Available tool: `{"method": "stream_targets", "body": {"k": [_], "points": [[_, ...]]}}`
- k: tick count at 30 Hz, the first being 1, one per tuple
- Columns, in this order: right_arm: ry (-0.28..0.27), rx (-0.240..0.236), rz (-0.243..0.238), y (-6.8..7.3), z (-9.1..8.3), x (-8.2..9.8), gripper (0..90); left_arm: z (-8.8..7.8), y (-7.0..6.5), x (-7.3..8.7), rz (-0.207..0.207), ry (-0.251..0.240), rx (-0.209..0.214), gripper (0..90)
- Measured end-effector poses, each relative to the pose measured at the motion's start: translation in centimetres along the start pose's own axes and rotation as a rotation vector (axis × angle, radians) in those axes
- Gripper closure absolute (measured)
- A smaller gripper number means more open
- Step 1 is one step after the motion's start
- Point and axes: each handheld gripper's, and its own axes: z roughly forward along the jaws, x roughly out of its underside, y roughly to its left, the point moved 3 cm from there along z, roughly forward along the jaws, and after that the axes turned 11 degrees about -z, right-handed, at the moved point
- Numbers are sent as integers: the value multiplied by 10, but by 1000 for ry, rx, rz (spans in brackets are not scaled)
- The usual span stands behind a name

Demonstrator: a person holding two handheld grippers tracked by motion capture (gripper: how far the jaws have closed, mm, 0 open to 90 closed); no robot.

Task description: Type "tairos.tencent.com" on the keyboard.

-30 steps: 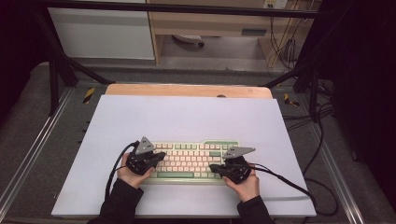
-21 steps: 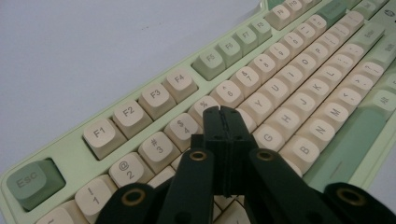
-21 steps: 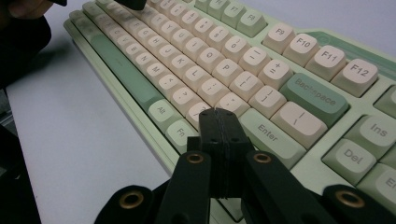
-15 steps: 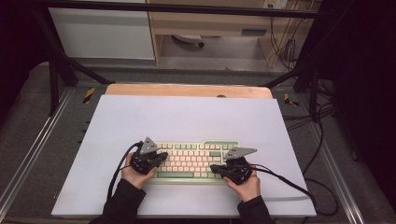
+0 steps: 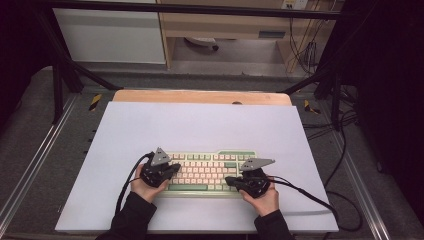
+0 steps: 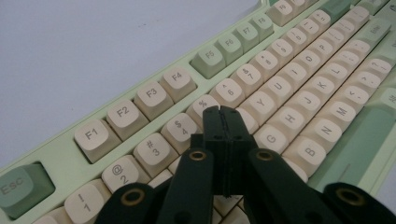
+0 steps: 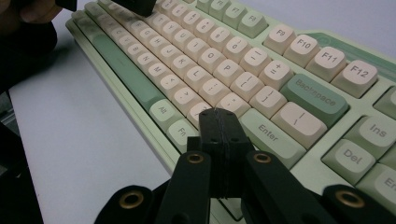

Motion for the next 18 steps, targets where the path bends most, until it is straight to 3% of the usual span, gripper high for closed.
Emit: {"method": "stream_targets", "body": {"k": [18], "points": [[-11,5,1,0,-4,-2,900,-14,-2,1,6,-16,19,900]]}}
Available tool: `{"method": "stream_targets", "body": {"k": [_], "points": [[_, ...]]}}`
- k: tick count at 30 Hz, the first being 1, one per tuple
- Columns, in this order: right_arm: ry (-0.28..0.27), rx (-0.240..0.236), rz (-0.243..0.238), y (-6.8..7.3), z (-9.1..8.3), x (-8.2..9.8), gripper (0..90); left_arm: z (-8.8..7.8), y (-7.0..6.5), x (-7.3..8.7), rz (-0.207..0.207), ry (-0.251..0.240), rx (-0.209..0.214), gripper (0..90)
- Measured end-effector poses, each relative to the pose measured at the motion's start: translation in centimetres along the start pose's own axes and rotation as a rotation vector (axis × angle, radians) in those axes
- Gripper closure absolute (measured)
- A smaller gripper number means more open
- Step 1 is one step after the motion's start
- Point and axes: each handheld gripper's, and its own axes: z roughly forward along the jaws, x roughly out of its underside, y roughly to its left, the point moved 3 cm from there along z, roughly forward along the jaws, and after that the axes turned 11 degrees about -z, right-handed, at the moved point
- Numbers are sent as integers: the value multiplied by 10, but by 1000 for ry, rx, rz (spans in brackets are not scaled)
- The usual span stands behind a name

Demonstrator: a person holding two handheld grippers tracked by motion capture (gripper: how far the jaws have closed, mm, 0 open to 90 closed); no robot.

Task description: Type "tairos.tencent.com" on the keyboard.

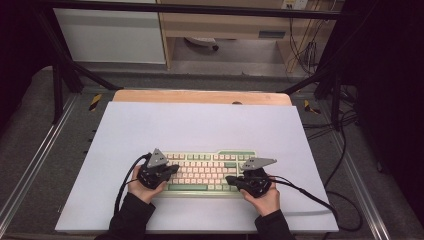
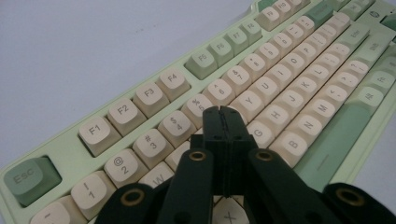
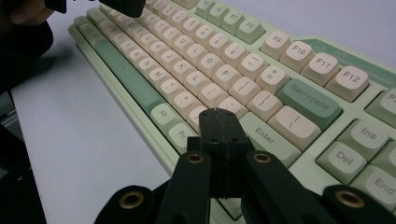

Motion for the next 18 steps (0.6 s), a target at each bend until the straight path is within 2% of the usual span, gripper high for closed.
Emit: {"method": "stream_targets", "body": {"k": [18], "points": [[-13,5,10,-1,-3,-3,900,-22,6,10,-11,-12,1,900]]}}
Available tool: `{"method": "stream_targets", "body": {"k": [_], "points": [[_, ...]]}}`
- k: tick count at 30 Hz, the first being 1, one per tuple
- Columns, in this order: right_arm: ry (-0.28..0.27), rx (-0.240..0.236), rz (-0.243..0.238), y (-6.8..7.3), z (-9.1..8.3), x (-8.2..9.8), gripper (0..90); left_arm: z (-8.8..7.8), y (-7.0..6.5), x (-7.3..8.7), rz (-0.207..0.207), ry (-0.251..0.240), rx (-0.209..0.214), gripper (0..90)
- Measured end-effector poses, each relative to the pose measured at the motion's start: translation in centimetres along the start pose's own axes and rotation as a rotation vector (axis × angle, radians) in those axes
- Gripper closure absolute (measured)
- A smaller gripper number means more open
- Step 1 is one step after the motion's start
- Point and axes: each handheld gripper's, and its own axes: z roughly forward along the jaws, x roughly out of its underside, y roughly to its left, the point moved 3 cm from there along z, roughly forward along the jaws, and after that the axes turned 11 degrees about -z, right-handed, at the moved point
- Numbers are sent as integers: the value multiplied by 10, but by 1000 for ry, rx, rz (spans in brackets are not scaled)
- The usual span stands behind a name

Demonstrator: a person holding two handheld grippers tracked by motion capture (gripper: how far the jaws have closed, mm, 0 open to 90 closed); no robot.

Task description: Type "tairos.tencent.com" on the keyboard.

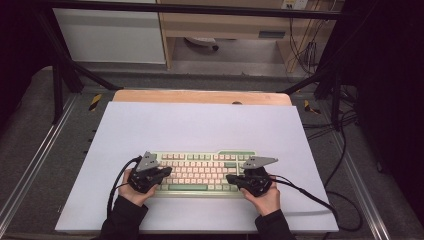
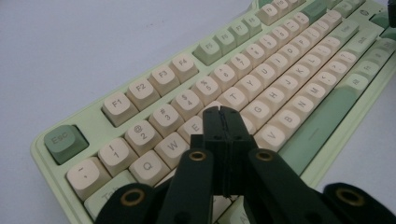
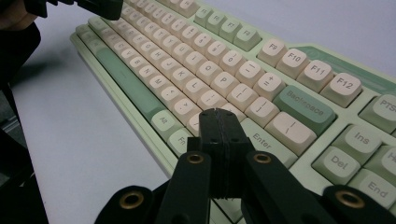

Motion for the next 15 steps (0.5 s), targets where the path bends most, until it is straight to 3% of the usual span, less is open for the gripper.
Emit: {"method": "stream_targets", "body": {"k": [15], "points": [[0,7,-9,5,12,-17,900,-16,11,12,-18,-5,-13,900]]}}
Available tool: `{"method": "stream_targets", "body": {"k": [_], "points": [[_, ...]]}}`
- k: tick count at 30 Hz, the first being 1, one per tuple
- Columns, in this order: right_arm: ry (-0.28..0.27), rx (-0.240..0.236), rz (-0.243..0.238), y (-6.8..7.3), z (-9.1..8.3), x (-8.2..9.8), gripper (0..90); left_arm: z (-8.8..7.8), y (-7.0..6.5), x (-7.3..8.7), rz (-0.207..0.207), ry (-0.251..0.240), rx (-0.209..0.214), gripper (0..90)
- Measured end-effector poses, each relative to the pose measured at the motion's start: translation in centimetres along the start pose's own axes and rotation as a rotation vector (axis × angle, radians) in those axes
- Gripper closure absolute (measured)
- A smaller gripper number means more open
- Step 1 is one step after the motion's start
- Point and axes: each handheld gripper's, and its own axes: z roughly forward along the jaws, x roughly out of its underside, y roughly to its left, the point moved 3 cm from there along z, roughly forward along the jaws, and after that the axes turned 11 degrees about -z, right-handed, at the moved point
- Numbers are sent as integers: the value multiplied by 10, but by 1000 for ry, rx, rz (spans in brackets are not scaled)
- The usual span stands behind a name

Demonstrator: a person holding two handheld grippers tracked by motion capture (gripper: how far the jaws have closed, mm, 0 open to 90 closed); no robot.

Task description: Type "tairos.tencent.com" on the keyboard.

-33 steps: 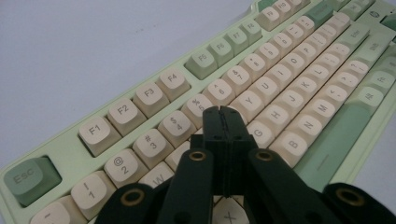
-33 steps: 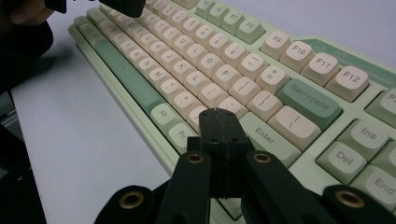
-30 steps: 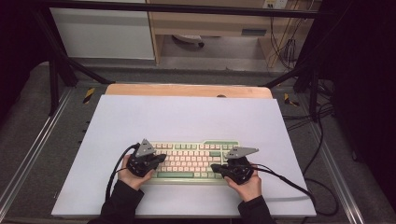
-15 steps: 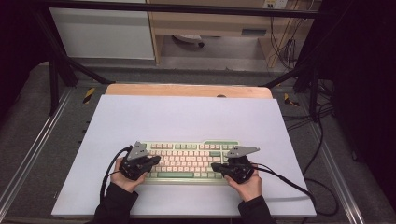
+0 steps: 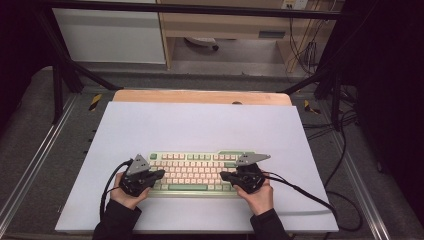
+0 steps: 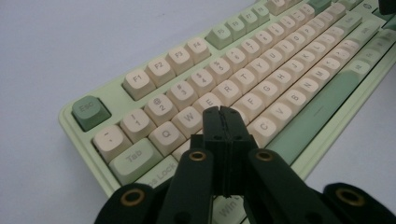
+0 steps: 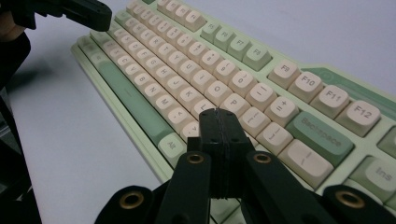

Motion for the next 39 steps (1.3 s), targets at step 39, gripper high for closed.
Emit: {"method": "stream_targets", "body": {"k": [39], "points": [[59,33,10,-3,62,-21,900,-4,9,5,-16,-5,-1,900]]}}
